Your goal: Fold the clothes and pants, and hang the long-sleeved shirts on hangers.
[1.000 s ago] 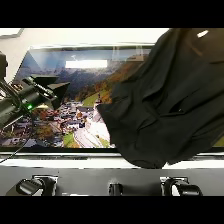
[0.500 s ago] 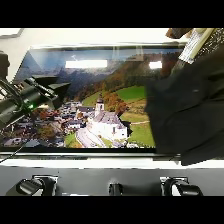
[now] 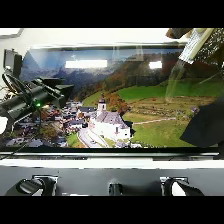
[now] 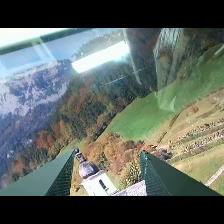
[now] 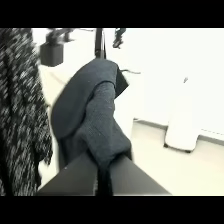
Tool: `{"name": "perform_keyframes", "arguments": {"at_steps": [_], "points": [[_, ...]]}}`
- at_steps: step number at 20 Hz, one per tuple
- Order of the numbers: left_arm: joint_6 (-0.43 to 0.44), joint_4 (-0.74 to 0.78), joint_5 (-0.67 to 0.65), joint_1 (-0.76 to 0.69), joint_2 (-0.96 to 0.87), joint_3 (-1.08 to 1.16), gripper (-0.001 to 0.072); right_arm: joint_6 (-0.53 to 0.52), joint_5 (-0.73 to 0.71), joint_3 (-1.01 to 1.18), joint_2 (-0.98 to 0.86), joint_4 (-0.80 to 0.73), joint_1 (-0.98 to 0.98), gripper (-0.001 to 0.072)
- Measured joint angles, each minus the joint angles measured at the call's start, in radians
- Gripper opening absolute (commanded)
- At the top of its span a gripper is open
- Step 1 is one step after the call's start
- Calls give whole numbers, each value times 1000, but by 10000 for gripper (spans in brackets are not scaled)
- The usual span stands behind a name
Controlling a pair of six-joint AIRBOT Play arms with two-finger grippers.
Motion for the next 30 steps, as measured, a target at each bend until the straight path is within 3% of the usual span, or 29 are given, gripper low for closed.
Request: {"name": "perform_keyframes", "arguments": {"at_steps": [5, 15, 21, 30], "points": [[0, 0, 0, 0, -21, 0, 475, 2, -90, 116, -71, -10, -50, 19], [-45, 0, 0, 0, -28, 0, 476, -57, -193, 147, -89, -83, -62, 19], [-45, 0, 0, 0, -28, 0, 475, -4, -204, 148, -110, -133, -126, 19], [-47, 0, -1, 0, -28, 0, 475, 39, -250, 148, -133, 97, -353, 22]]}}
